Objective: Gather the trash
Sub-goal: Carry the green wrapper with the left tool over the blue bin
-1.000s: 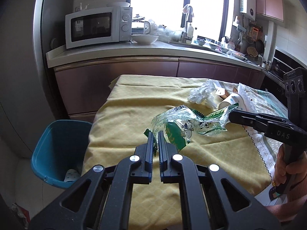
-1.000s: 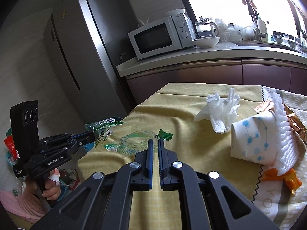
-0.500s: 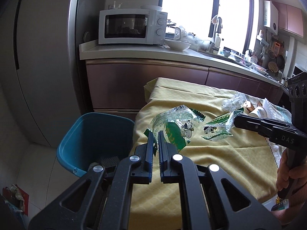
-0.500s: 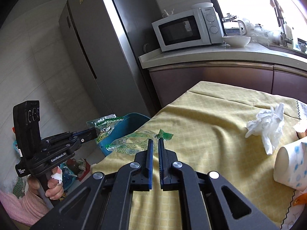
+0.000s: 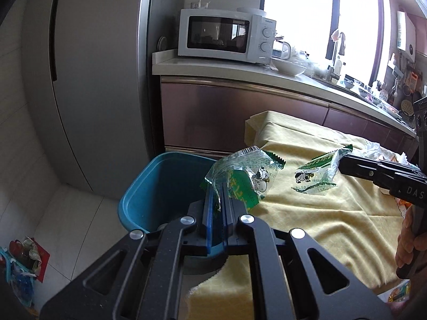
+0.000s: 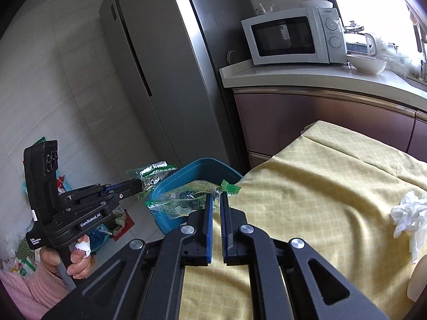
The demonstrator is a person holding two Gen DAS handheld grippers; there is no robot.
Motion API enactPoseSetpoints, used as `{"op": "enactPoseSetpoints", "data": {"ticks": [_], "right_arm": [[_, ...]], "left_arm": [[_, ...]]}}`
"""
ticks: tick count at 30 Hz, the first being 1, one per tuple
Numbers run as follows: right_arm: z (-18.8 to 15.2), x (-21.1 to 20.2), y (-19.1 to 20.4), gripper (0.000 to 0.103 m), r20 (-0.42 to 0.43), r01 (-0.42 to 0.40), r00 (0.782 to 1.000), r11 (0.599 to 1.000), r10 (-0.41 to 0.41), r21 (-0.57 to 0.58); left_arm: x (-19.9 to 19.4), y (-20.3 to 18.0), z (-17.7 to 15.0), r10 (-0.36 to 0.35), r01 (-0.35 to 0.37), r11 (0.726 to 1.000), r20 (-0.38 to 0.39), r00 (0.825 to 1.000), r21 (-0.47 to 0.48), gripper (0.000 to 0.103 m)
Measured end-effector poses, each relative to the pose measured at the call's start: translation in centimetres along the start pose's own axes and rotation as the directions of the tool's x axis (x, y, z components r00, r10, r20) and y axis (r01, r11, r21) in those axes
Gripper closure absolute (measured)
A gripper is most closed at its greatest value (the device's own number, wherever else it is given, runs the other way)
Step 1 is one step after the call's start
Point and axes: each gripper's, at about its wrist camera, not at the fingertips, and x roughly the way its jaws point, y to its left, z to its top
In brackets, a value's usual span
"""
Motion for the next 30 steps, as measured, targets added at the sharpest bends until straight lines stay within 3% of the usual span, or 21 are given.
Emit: {"op": "enactPoseSetpoints", "data": {"ticks": [13,30], "right_arm": [[1.9,5.1,1.3,0.099,-0.072,-0.029,0.997,1.000,0.029,-0.011],[2.4,10.8,1.7,0.098,-0.176,-0.028,0.984,0.999,0.025,-0.017]], "left_arm": [[3.2,2.6,0.1,0.063,-0.064,0.998,-0.053,0.997,-0.021,0.097],[7.1,3.8,-0.8,0.096,-0.101,0.994,-0.120,0.988,-0.040,0.096]]}}
